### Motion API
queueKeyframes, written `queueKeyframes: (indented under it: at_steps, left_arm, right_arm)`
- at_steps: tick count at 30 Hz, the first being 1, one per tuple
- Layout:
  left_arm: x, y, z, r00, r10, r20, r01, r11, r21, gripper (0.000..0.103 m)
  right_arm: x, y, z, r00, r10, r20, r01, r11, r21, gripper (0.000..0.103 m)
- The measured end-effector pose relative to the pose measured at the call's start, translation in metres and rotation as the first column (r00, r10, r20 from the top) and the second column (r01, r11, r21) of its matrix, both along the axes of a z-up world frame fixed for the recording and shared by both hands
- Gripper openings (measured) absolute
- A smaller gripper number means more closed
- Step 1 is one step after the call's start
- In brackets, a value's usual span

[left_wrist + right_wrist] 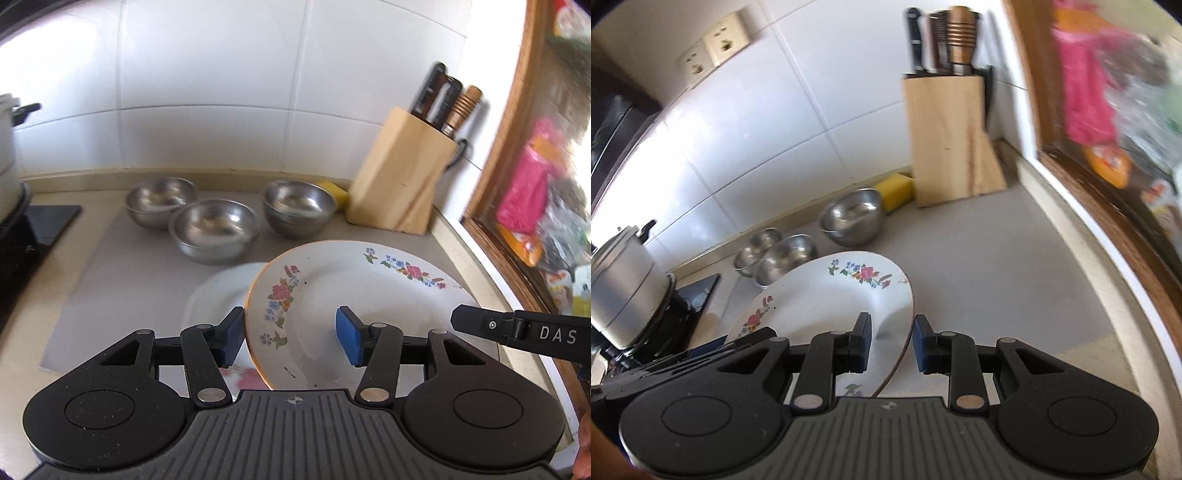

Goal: Organize plates and bowls
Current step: 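Lift the multicolour plate with the right gripper toward the pink plate stack, then lower the multicolour plate onto the pink plate stack with the right gripper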

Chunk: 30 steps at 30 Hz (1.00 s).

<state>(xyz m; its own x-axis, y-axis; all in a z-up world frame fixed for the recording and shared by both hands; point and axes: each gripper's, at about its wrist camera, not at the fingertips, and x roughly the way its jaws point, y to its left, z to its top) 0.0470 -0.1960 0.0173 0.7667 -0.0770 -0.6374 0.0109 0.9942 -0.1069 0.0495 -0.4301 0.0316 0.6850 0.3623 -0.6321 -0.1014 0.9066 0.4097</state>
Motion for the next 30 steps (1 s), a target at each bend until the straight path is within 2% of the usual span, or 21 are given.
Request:
queueKeyframes:
  at_steps: [7,15,23,30]
  left_arm:
    - [-0.003,0.025,0.01,0.998,0.056,0.033,-0.057,0.998,0.029,0.053]
    - [-0.002,0.041,0.012,0.996,0.069,0.057,-0.072,0.996,0.055,0.054]
    - [0.014,0.048,-0.001,0.994,0.103,0.022,-0.104,0.994,0.029,0.055]
    - [0.032,0.039,-0.011,0.994,0.105,0.011,-0.106,0.992,0.065,0.057]
  right_arm:
    - [0.009,0.035,0.007,0.998,0.047,0.029,-0.047,0.999,0.0,0.0]
    - [0.019,0.064,0.009,0.997,0.051,0.051,-0.052,0.999,0.002,0.0]
    - [0.035,0.074,-0.001,0.996,0.076,0.04,-0.076,0.997,-0.014,0.0]
    - [0.056,0.073,-0.02,0.997,0.08,0.001,-0.08,0.997,-0.006,0.0]
